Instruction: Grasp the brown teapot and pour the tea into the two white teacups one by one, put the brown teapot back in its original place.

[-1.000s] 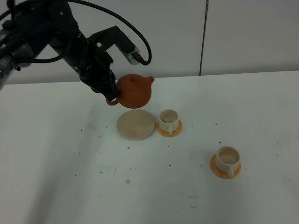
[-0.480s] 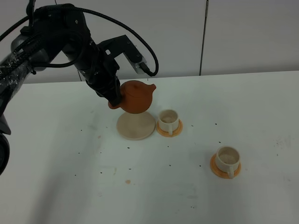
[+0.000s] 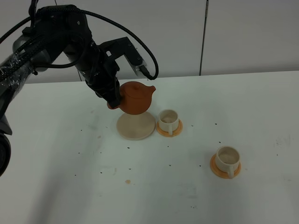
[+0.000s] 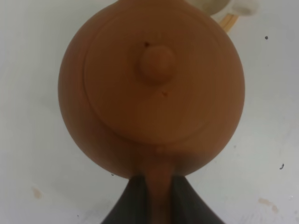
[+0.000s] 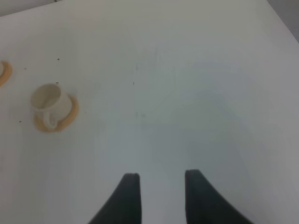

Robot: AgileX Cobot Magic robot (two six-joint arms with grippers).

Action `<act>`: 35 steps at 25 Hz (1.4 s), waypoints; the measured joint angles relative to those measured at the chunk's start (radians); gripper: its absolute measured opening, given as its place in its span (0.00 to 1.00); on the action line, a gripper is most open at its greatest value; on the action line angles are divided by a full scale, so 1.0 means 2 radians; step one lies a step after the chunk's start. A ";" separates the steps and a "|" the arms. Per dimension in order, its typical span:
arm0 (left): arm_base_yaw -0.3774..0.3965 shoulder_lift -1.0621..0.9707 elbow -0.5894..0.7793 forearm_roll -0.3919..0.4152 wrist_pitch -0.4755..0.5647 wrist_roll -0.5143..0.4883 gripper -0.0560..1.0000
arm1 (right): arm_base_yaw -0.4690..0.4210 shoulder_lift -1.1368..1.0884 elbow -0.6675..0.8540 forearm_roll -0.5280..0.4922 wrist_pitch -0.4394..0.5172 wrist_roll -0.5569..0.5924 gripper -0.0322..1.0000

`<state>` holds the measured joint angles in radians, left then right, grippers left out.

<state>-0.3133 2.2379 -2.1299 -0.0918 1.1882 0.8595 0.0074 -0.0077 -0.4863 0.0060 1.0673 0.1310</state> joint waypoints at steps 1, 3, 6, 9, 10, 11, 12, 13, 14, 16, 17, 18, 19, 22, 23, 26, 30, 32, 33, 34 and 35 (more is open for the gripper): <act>0.000 0.000 0.000 0.000 0.000 0.000 0.22 | 0.000 0.000 0.000 0.000 0.000 0.000 0.26; 0.000 0.000 0.000 0.000 0.000 0.003 0.22 | 0.000 0.000 0.000 0.000 0.000 0.000 0.26; 0.000 0.000 0.000 0.000 0.000 0.022 0.22 | 0.000 0.000 0.000 0.000 0.000 0.000 0.26; 0.000 0.000 0.000 -0.001 0.000 0.039 0.22 | 0.000 0.000 0.000 0.000 0.000 0.000 0.26; 0.000 0.000 0.000 -0.001 0.000 0.047 0.22 | 0.000 0.000 0.000 0.000 0.000 0.000 0.26; 0.000 0.000 0.000 -0.001 0.000 0.055 0.22 | 0.000 0.000 0.000 0.000 0.000 0.000 0.26; 0.000 0.001 0.000 -0.001 0.000 0.063 0.22 | 0.000 0.000 0.000 0.000 0.000 0.000 0.26; 0.000 0.002 0.000 -0.001 0.000 0.068 0.22 | 0.000 0.000 0.000 0.000 0.000 0.000 0.26; -0.001 0.003 0.000 0.000 0.000 0.072 0.22 | 0.000 0.000 0.000 0.000 0.000 0.000 0.26; -0.001 0.009 0.000 0.002 0.000 0.076 0.22 | 0.000 0.000 0.000 0.000 0.000 0.000 0.26; -0.001 0.012 0.000 0.002 0.000 0.077 0.22 | 0.000 0.000 0.000 0.000 0.000 0.000 0.26; -0.001 0.015 0.000 0.003 0.000 0.078 0.22 | 0.000 0.000 0.000 0.000 0.000 0.000 0.26; -0.001 0.019 0.000 0.006 0.000 0.078 0.22 | 0.000 0.000 0.000 0.000 0.000 0.000 0.26; -0.001 0.024 0.000 0.018 0.000 0.078 0.22 | 0.000 0.000 0.000 0.000 0.000 0.000 0.26; -0.001 0.024 0.000 0.023 0.000 0.079 0.22 | 0.000 0.000 0.000 0.000 0.000 0.000 0.26; -0.001 0.024 0.000 0.026 -0.001 0.080 0.22 | 0.000 0.000 0.000 0.000 0.000 0.000 0.26; -0.001 0.024 0.000 0.026 -0.001 0.082 0.22 | 0.000 0.000 0.000 0.000 0.000 0.000 0.26; -0.001 0.024 0.000 0.026 -0.001 0.082 0.22 | 0.000 0.000 0.000 0.000 0.000 0.000 0.26; -0.001 0.024 0.000 0.026 -0.001 0.082 0.22 | 0.000 0.000 0.000 0.000 0.000 0.000 0.26; -0.001 0.024 0.000 0.026 -0.001 0.082 0.22 | 0.000 0.000 0.000 0.000 0.000 0.000 0.26; -0.001 0.024 0.000 0.026 -0.001 0.082 0.22 | 0.000 0.000 0.000 0.000 0.000 0.000 0.26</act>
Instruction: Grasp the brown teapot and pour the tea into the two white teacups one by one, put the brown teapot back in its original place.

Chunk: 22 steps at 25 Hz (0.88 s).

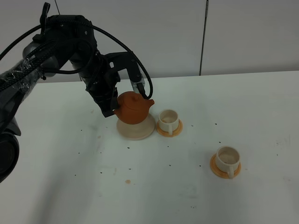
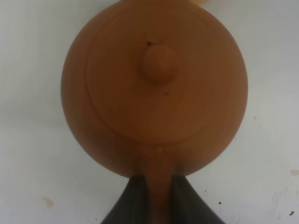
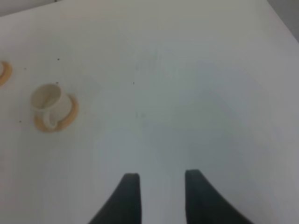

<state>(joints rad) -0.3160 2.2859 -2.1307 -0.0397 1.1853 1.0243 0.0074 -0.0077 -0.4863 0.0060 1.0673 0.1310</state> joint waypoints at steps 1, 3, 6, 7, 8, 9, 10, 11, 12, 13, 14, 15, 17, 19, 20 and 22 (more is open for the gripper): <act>0.000 0.000 0.000 0.000 0.000 0.000 0.22 | 0.000 0.000 0.000 0.000 0.000 0.000 0.26; 0.000 0.000 0.000 0.000 -0.001 -0.005 0.22 | 0.000 0.000 0.000 0.000 0.000 0.000 0.26; -0.001 0.000 0.000 0.000 -0.006 -0.013 0.22 | 0.000 0.000 0.000 0.000 0.000 0.000 0.26; -0.002 0.000 0.000 0.001 -0.011 -0.015 0.22 | 0.000 0.000 0.000 0.000 0.000 0.000 0.26; -0.003 0.000 0.000 0.003 -0.017 -0.017 0.22 | 0.000 0.000 0.000 0.000 0.000 0.000 0.26; -0.005 0.000 0.000 0.007 -0.023 -0.018 0.22 | 0.000 0.000 0.000 0.000 0.000 0.000 0.26; -0.007 0.000 0.000 0.015 -0.030 -0.019 0.22 | 0.000 0.000 0.000 0.000 0.000 0.000 0.26; -0.011 0.000 0.000 0.020 -0.036 -0.019 0.22 | 0.000 0.000 0.000 0.000 0.000 0.000 0.26; -0.014 0.000 0.000 0.032 -0.042 -0.020 0.22 | 0.000 0.000 0.000 0.000 0.000 0.000 0.26; -0.019 0.000 0.000 0.043 -0.047 -0.020 0.22 | 0.000 0.000 0.000 0.000 0.000 0.000 0.26; -0.023 0.000 0.000 0.054 -0.053 -0.020 0.22 | 0.000 0.000 0.000 0.000 0.000 0.000 0.26; -0.028 0.000 0.000 0.068 -0.058 -0.021 0.22 | 0.000 0.000 0.000 0.000 0.000 0.000 0.26; -0.036 0.000 0.000 0.090 -0.064 -0.022 0.22 | 0.000 0.000 0.000 0.000 0.000 0.000 0.26; -0.042 0.000 0.000 0.106 -0.067 -0.022 0.22 | 0.000 0.000 0.000 0.000 0.000 0.000 0.26; -0.044 0.000 0.000 0.112 -0.067 -0.022 0.22 | 0.000 0.000 0.000 0.000 0.000 0.000 0.26; -0.045 0.000 0.000 0.119 -0.069 -0.022 0.22 | 0.000 0.000 0.000 0.000 0.000 0.000 0.26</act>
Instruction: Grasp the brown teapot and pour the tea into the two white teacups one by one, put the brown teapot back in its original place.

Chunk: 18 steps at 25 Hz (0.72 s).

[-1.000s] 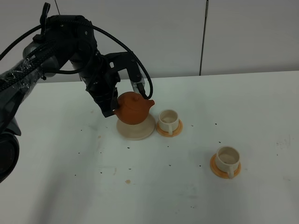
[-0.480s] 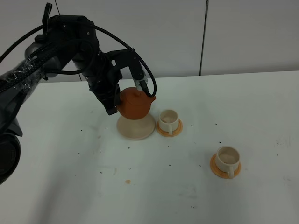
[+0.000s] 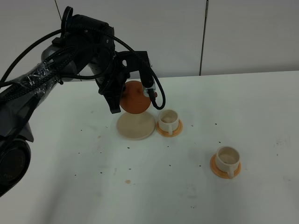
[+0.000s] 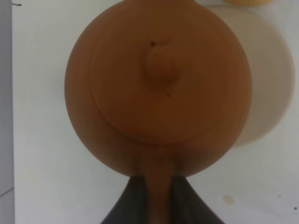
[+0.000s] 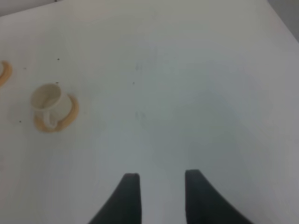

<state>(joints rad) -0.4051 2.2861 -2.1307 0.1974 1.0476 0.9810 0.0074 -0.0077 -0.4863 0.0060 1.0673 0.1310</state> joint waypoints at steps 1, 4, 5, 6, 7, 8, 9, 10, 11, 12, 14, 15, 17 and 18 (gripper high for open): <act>0.000 0.000 0.000 0.001 -0.001 0.002 0.22 | 0.000 0.000 0.000 0.000 0.000 0.000 0.26; -0.001 0.000 0.000 0.004 -0.001 0.011 0.22 | 0.000 0.000 0.000 0.000 0.000 0.000 0.26; -0.002 0.000 0.000 0.006 -0.001 0.014 0.22 | 0.000 0.000 0.000 0.000 0.000 0.000 0.26; -0.002 0.000 0.000 0.008 -0.001 0.017 0.22 | 0.000 0.000 0.000 0.000 0.000 0.000 0.26; -0.004 0.000 0.000 0.009 -0.002 0.021 0.22 | 0.000 0.000 0.000 0.000 0.000 0.000 0.26; -0.005 0.000 0.000 0.010 -0.003 0.026 0.22 | 0.000 0.000 0.000 0.000 0.000 0.000 0.26; -0.007 0.000 0.000 0.011 -0.005 0.030 0.22 | 0.000 0.000 0.000 0.000 0.000 0.000 0.26; -0.008 0.000 0.000 0.013 -0.007 0.036 0.22 | 0.000 0.000 0.000 0.000 0.000 0.000 0.26; -0.010 0.000 0.000 0.013 -0.010 0.041 0.22 | 0.000 0.000 0.000 0.000 0.000 0.000 0.26; -0.012 0.000 0.000 0.014 -0.013 0.043 0.22 | 0.000 0.000 0.000 0.000 0.000 0.000 0.26; -0.015 0.000 0.000 0.016 -0.020 0.046 0.22 | 0.000 0.000 0.000 0.000 0.000 0.000 0.26; -0.017 0.000 0.000 0.017 -0.023 0.048 0.22 | 0.000 0.000 0.000 0.000 0.000 0.000 0.26; -0.020 0.000 0.000 0.020 -0.025 0.056 0.22 | 0.000 0.000 0.000 0.000 0.000 0.000 0.26; -0.021 0.000 0.000 0.020 -0.025 0.061 0.22 | 0.000 0.000 0.000 0.000 0.000 0.000 0.26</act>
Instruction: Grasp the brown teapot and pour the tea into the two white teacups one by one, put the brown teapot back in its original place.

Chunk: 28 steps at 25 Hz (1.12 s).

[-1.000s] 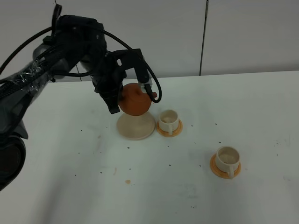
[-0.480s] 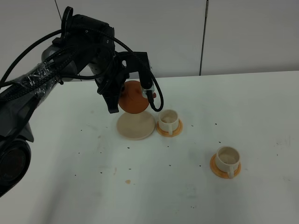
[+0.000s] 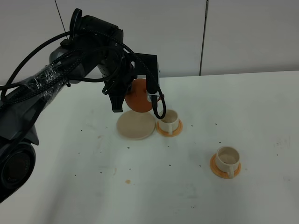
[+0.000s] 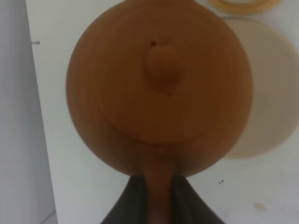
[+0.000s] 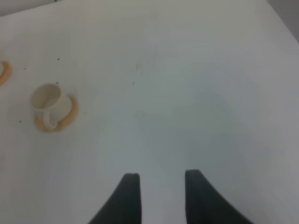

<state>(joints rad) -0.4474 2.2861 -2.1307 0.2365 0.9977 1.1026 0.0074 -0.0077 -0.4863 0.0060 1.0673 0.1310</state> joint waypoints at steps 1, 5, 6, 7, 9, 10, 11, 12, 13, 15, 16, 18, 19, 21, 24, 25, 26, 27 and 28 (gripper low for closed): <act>-0.001 0.000 0.000 0.001 0.000 0.006 0.22 | 0.000 0.000 0.000 0.000 0.000 0.000 0.26; -0.005 0.000 0.000 0.001 0.000 0.021 0.22 | 0.000 0.000 0.000 0.000 0.000 0.000 0.26; -0.006 0.000 0.000 0.002 0.002 0.024 0.22 | 0.000 0.000 0.000 0.000 0.000 0.000 0.26; -0.007 0.000 0.000 0.005 0.003 0.025 0.22 | 0.000 0.000 0.000 0.000 0.000 0.000 0.26; -0.009 0.000 0.000 0.012 0.005 0.027 0.22 | 0.000 0.000 0.000 0.000 0.000 0.000 0.26; -0.009 0.000 0.000 0.016 0.006 0.028 0.22 | 0.000 0.000 0.000 0.000 0.000 0.000 0.26; -0.009 0.000 0.000 0.020 0.006 0.028 0.22 | 0.000 0.000 0.000 0.000 0.000 0.000 0.26; -0.009 0.000 0.000 0.022 0.007 0.028 0.22 | 0.000 0.000 0.000 0.000 0.000 0.000 0.26; -0.009 0.000 0.000 0.025 0.008 0.028 0.22 | 0.000 0.000 0.000 0.000 0.000 0.000 0.26; -0.009 0.000 0.000 0.028 0.010 0.032 0.22 | 0.000 0.000 0.000 0.000 0.000 0.000 0.26; -0.009 0.000 0.000 0.031 0.012 0.037 0.22 | 0.000 0.000 0.000 0.000 0.000 0.000 0.26; -0.009 0.000 0.000 0.036 0.016 0.050 0.22 | 0.000 0.000 0.000 0.000 0.000 0.000 0.26; -0.009 0.000 0.000 0.037 0.017 0.056 0.22 | 0.000 0.000 0.000 0.000 0.000 0.000 0.26; -0.009 0.000 0.000 0.037 0.019 0.060 0.22 | 0.000 0.000 0.000 0.000 0.000 0.000 0.26; -0.009 0.000 0.000 0.038 0.019 0.061 0.22 | 0.000 0.000 0.000 0.000 0.000 0.000 0.26; -0.009 0.000 0.000 0.039 0.019 0.061 0.22 | 0.000 0.000 0.000 0.000 0.000 0.000 0.26; -0.009 0.000 0.000 0.039 0.019 0.062 0.22 | 0.000 0.000 0.000 0.000 0.000 0.000 0.26; -0.009 0.000 0.000 0.040 0.019 0.062 0.22 | 0.000 0.000 0.000 0.000 0.000 0.000 0.26; -0.009 0.000 0.000 0.040 0.019 0.062 0.22 | 0.000 0.000 0.000 0.000 0.000 0.000 0.26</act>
<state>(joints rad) -0.4659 2.2861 -2.1307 0.3155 1.0362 1.2265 0.0074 -0.0077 -0.4863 0.0060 1.0673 0.1310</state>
